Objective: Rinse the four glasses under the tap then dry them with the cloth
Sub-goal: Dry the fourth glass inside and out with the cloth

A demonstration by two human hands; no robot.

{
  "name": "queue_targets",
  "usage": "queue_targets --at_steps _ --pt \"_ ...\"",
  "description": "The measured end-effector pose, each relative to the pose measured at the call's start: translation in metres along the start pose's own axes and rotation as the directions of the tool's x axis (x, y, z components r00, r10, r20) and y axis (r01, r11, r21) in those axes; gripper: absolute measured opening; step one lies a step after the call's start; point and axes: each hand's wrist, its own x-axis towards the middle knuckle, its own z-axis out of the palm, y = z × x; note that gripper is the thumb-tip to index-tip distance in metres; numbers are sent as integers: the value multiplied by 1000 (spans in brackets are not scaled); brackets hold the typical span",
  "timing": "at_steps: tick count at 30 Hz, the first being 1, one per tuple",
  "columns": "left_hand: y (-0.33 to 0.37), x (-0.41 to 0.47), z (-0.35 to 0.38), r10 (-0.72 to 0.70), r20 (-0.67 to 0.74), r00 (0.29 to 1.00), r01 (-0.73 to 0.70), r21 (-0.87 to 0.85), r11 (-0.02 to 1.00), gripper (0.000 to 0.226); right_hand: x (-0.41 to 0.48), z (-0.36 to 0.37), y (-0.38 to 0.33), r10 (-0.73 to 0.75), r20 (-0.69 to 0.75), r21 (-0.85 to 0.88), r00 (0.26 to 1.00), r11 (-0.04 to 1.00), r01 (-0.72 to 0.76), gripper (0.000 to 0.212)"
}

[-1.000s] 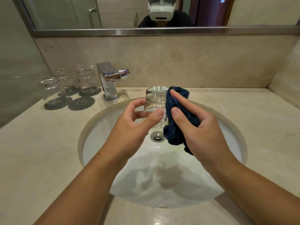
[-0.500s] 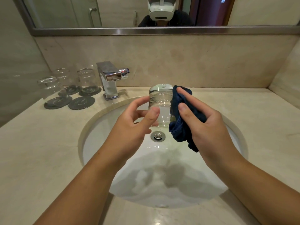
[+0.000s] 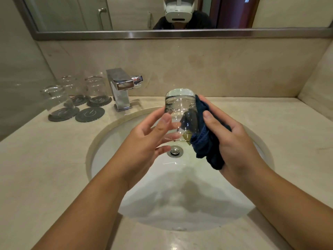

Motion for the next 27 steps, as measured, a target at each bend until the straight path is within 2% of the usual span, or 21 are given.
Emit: queue_targets --at_steps 4,7,11,13,16,19,22,27 --pt "-3 1 2 110 -103 989 -96 131 987 50 -1 -1 2 -50 -77 -90 996 995 43 35" --pt "-3 1 2 121 -95 988 -108 132 985 40 -5 2 2 -140 -82 -214 987 969 120 36" --pt "-4 1 3 120 -113 986 -104 131 986 61 -10 4 2 -195 -34 -277 980 944 178 39" --pt "-3 1 2 107 -111 988 -98 77 992 62 -7 4 2 -174 -22 -220 985 961 165 39" --pt "0 0 1 44 -55 998 -46 -27 999 69 -3 3 1 -65 -5 -7 998 998 65 37" --pt "0 0 1 11 -18 1000 -11 -10 1000 69 -1 4 0 -2 0 73 1000 997 2 37" --pt "-1 0 3 48 -47 998 -43 100 994 60 -1 2 2 -27 -66 -9 997 1000 27 36" --pt "-4 1 5 83 -100 991 -73 107 992 48 -5 4 3 -156 -109 -217 982 968 129 33"
